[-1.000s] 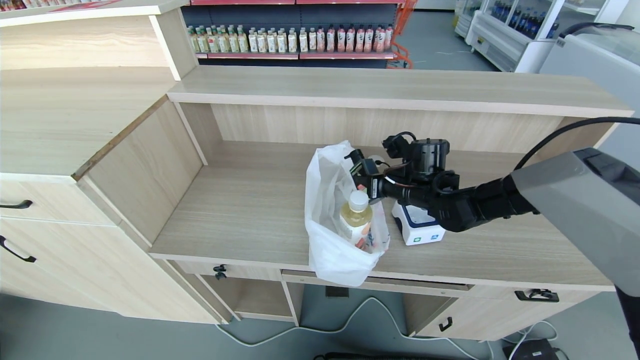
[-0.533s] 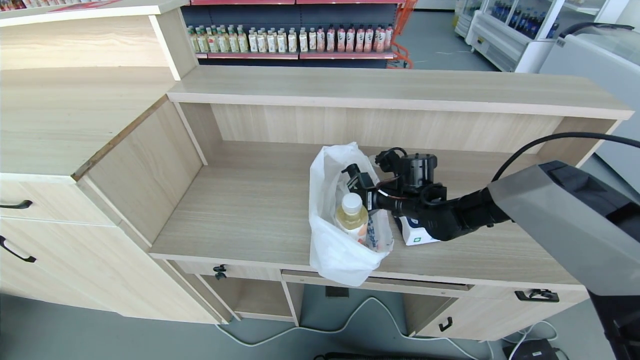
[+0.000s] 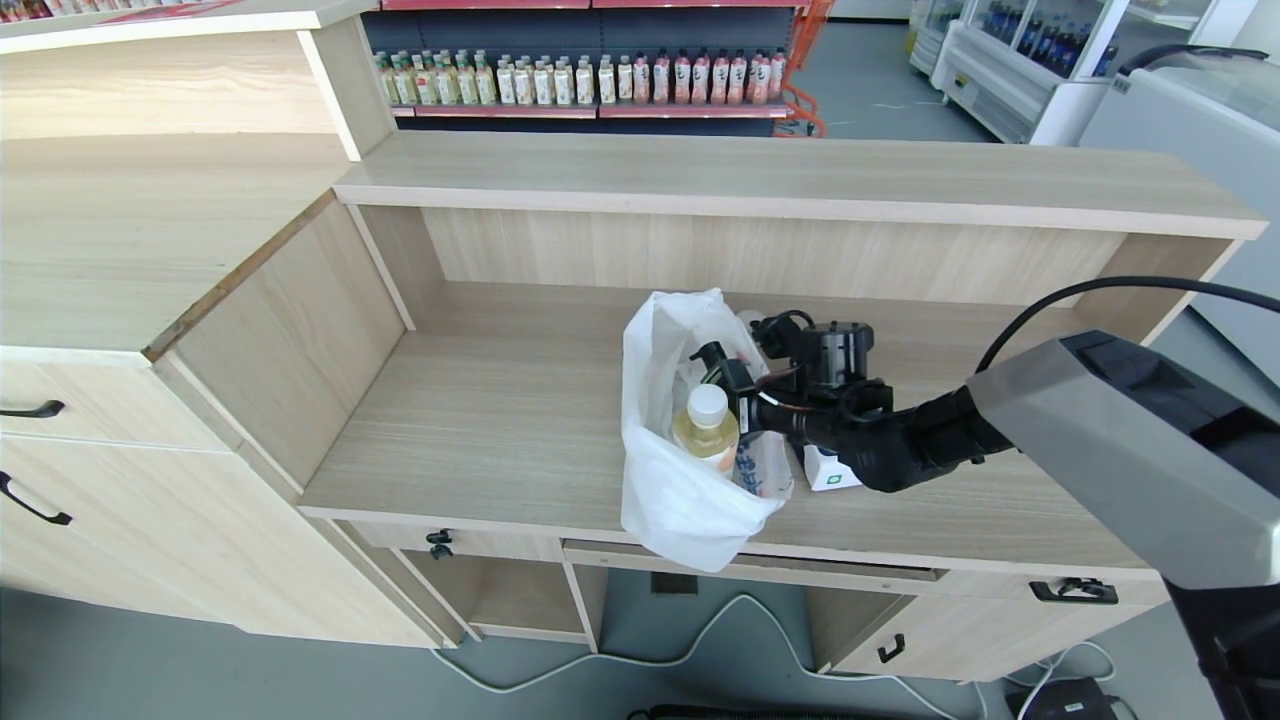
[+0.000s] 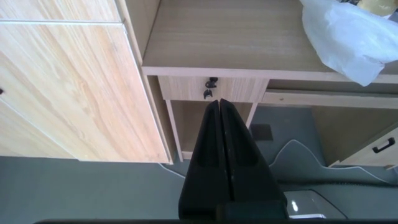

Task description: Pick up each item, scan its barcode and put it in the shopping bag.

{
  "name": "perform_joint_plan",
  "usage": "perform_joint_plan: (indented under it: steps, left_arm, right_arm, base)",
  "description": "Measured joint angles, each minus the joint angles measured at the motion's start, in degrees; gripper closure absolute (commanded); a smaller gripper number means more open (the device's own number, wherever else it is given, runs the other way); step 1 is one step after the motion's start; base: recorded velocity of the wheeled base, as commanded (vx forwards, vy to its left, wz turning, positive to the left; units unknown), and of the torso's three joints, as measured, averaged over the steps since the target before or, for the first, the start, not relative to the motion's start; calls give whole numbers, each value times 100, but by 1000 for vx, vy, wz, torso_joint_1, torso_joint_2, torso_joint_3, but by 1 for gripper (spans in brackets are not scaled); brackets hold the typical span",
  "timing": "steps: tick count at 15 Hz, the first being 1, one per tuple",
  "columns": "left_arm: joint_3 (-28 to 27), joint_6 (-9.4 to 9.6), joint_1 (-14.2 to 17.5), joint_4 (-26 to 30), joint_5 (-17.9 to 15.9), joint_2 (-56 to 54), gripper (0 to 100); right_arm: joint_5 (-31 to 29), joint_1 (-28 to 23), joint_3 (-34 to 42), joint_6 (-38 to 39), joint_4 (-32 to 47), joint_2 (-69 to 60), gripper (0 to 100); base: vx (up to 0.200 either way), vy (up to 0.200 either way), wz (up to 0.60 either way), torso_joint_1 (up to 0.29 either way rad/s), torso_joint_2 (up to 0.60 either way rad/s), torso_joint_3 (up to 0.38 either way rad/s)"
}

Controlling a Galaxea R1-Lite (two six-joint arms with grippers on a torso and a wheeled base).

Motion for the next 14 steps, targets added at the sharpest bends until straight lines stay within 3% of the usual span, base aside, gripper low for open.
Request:
perform_joint_plan:
  steps: [3,4,14]
  left_arm:
    - [0,0,0,2,0,0,100]
    - [0,0,0,0,0,0,100]
    - [0,1,0,2,0,0,100]
  right_arm:
    - [-6,-30,48,-84,-90,39,100]
    - [-15,-39,59,-84,-93,48,0]
    - [18,-177,284,-16,-219,-736,0]
  base:
    - [0,0,0,0,0,0]
    - [0,0,0,0,0,0]
    - [0,0,0,0,0,0]
